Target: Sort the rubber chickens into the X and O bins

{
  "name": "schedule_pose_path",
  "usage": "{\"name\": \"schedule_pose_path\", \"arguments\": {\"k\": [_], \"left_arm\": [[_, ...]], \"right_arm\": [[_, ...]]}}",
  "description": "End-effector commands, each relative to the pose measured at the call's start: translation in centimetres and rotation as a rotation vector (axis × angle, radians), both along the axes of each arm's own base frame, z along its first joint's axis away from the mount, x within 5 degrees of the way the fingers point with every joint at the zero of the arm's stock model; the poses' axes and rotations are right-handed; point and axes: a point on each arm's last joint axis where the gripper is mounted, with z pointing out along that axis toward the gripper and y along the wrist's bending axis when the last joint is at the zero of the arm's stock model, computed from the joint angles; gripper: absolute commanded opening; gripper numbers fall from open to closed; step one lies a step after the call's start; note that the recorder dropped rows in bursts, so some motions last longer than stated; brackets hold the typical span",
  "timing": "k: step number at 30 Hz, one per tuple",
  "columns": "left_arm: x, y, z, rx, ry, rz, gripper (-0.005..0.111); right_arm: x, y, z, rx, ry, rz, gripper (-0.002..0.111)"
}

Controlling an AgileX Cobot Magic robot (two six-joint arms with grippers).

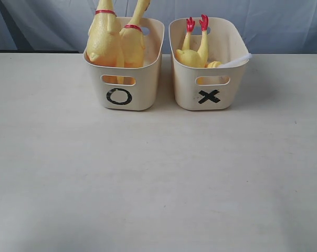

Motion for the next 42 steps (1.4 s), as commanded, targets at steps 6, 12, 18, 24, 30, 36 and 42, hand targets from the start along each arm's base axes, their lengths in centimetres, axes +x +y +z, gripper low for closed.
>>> {"name": "schedule_pose_path", "arguments": {"k": [6,12,18,24,30,36,42], "left_arm": [[0.13,-0.03,0.84,-0.165,-0.103,0.050,0.014],[0.13,-0.15,0.85,-0.231,-0.101,0.048,0.014],[0.13,-0.05,0.89,-0.176,-0.108,0.049,0.014],[0.13,-0.05,0.89,-0.176,-0.108,0.049,0.014],[0.11,-0.06,0.65,-0.178,-0.081,0.050,0.014],[0.11,-0.15,0.71,-0.279,-0.084,0.058,0.014],[0.11,-0.15,0.69,-0.308,-0.081,0.062,0.014]], "right_arm": [[0.00,-0.21,-0.08,-0.067,-0.015,-0.010,0.001],[0.02,-0.22,-0.03,-0.071,-0.020,-0.011,0.001],[0.01,-0.20,-0.03,-0.061,-0.019,-0.011,0.001],[0.02,-0.20,-0.03,-0.061,-0.020,-0.011,0.001],[0.02,-0.20,-0.03,-0.096,-0.023,-0.003,0.001],[0.02,-0.20,-0.03,-0.158,-0.030,0.010,0.001],[0.00,-0.20,-0.11,-0.158,-0.021,0.012,0.001]]}}
